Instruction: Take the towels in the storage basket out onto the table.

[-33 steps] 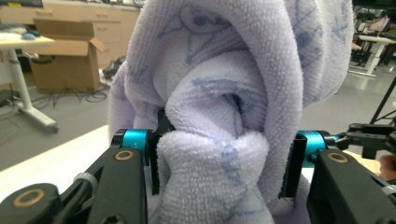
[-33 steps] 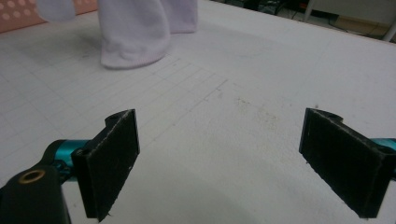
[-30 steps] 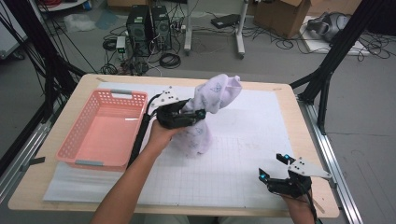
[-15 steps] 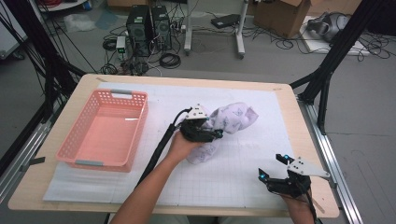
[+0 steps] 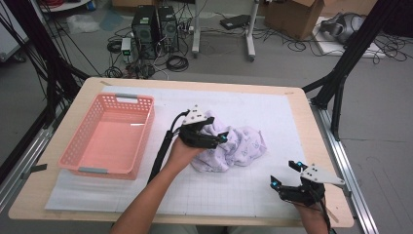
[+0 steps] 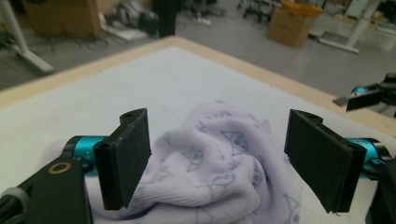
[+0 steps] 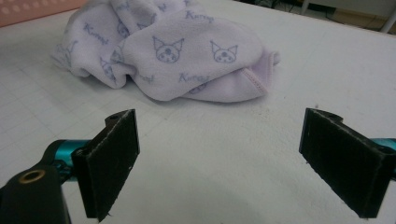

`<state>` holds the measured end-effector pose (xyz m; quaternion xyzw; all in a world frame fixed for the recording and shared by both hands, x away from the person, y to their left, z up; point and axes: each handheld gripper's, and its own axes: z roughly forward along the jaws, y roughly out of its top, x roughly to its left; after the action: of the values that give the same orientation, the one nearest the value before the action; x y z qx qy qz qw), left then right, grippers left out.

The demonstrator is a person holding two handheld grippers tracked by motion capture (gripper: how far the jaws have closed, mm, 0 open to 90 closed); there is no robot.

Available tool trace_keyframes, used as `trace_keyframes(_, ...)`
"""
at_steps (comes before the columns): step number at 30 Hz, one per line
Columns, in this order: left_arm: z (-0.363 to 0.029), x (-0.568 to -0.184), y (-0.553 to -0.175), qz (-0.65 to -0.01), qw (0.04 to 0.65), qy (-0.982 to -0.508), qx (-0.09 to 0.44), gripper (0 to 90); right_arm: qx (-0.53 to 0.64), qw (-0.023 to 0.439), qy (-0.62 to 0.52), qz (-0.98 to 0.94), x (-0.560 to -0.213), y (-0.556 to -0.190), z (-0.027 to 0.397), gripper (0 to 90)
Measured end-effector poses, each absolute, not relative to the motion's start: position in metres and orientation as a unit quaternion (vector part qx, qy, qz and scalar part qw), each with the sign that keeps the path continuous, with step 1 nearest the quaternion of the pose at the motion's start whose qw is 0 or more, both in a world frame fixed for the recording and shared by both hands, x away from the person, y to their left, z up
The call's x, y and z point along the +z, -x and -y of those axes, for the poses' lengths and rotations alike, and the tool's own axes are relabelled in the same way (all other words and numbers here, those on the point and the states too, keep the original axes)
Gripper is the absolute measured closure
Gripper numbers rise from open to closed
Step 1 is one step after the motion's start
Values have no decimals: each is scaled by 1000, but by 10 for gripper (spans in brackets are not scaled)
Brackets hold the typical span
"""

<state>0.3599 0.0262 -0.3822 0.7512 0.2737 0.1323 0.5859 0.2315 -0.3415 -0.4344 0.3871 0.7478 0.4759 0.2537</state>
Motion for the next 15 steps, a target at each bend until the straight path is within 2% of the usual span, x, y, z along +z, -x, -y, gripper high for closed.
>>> trace_keyframes(5,-45,-398,-350,-302,583,-743,130,171,479,251,-390,-745,-435,-234,341,109)
trace_keyframes(15,-66,-412,-326,-303,571,-750,138,173,480,244,-399,-742,-436,-238,340,109)
